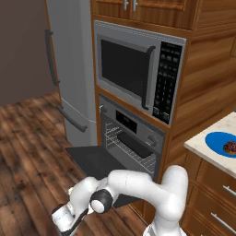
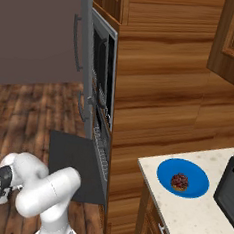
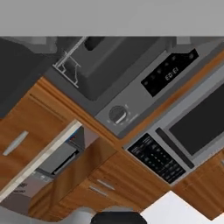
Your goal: Take the baked cake out of the oven and place it on the plate for cooling. Then close the oven door.
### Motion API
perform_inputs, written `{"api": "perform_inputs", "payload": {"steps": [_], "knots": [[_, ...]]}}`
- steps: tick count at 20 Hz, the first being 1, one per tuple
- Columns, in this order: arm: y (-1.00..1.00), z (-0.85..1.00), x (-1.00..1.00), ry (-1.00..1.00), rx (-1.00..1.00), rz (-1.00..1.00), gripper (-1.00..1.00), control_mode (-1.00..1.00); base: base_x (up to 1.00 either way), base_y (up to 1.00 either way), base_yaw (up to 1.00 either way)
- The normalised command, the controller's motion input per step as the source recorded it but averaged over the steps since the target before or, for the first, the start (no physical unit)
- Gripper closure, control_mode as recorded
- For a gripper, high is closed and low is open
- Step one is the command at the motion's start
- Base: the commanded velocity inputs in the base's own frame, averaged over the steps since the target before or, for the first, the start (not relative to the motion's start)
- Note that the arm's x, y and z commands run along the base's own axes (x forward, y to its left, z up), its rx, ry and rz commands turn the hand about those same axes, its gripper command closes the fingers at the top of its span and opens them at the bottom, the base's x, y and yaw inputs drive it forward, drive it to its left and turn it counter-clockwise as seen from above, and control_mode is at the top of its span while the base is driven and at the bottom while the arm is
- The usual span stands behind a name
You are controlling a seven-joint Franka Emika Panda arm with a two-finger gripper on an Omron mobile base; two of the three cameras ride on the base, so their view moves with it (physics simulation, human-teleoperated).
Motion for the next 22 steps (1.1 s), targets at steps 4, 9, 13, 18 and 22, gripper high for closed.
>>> {"api": "perform_inputs", "payload": {"steps": [4, 9, 13, 18, 22], "knots": [[-0.02, -0.77, 0.61, 0.07, -0.06, -0.14, -1.00, -1.00, 0.00, 0.00, 0.00], [-0.17, -0.82, 0.31, 0.09, -0.05, -0.07, -1.00, -1.00, 0.00, 0.00, 0.00], [-0.06, -0.87, 0.17, 0.13, -0.06, -0.05, -1.00, -1.00, 0.00, 0.00, 0.00], [-0.02, -0.57, 0.33, 0.09, -0.06, -0.07, -1.00, -1.00, 0.00, 0.00, 0.00], [-0.22, 0.03, 0.75, 0.06, -0.05, -0.10, -1.00, -1.00, 0.00, 0.00, 0.00]]}}
